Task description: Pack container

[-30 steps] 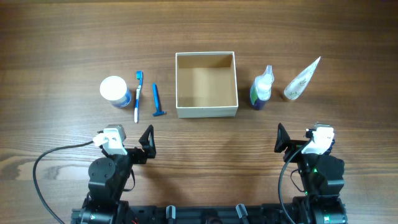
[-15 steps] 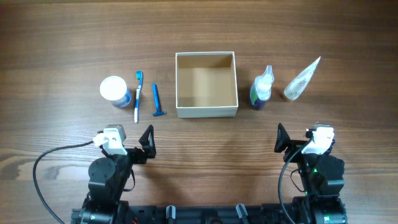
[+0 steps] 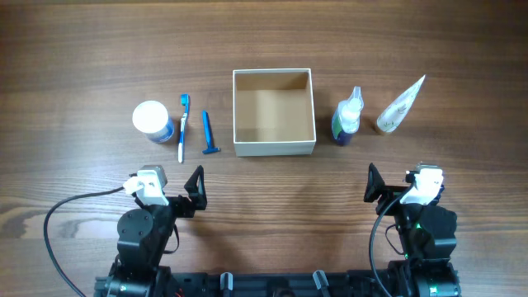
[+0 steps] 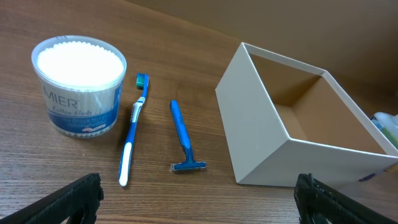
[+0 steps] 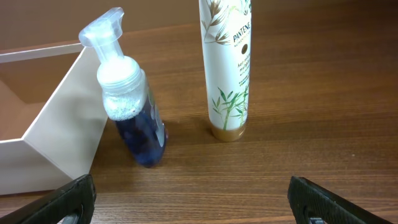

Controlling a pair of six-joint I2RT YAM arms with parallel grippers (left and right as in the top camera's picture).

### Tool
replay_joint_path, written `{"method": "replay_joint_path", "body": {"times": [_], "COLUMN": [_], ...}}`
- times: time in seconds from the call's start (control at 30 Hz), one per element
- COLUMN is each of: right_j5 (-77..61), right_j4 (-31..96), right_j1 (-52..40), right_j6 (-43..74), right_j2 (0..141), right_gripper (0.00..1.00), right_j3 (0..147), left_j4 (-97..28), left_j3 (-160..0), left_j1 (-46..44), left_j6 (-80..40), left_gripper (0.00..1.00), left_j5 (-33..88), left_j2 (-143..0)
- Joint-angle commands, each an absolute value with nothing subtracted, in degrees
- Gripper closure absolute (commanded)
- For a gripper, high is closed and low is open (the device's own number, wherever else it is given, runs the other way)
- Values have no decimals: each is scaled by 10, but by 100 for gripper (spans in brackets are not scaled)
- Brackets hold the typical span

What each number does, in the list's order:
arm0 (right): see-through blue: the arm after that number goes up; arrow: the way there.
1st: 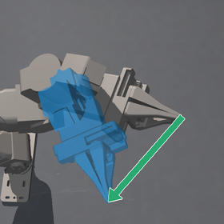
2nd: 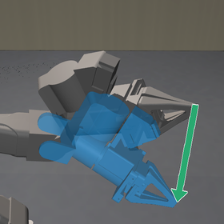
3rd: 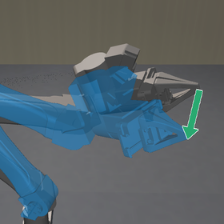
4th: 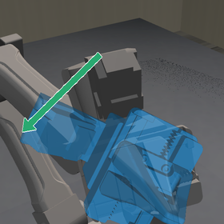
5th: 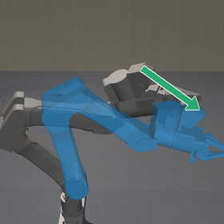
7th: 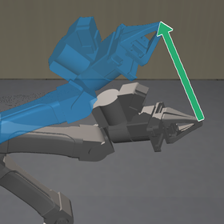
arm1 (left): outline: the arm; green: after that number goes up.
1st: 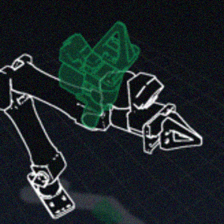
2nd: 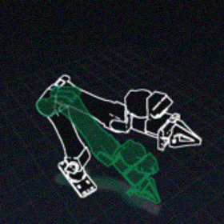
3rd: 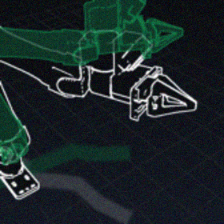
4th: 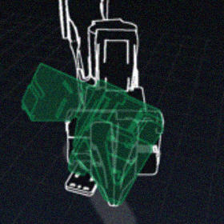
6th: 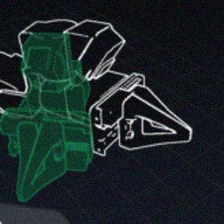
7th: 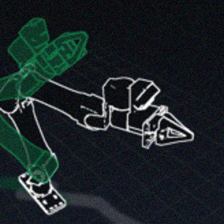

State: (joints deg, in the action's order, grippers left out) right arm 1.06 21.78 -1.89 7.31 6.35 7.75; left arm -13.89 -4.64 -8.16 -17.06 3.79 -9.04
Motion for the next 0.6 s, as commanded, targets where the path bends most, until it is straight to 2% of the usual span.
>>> {"method": "replay_joint_path", "body": {"times": [0.0, 0.07, 0.13, 0.2, 0.3, 0.4, 0.57], "right_j5": [-1, -15, -63, -68, -199, -223, -223], "right_j4": [215, 193, 200, 202, 161, 183, 314], "right_j1": [-20, -20, -20, -20, -20, -20, -20], "right_j6": [79, 148, 346, 427, 360, 339, 199], "right_j2": [55, 55, 55, 55, 58, 86, 246], "right_gripper": [0, 0, 0, 0, 0, 0, 0], "right_j3": [74, 74, 74, 74, 91, 155, 377], "left_j4": [-137, -137, -137, -137, -137, -137, -137], "left_j3": [-43, -43, -43, -43, -43, -43, -43], "left_j1": [-77, -77, -77, -77, -77, -77, -77], "left_j6": [-170, -170, -170, -170, -170, -170, -170], "left_gripper": [0, 0, 0, 0, 0, 0, 0], "left_j5": [38, 38, 38, 38, 38, 38, 38], "left_j2": [-86, -86, -86, -86, -86, -86, -86]}}
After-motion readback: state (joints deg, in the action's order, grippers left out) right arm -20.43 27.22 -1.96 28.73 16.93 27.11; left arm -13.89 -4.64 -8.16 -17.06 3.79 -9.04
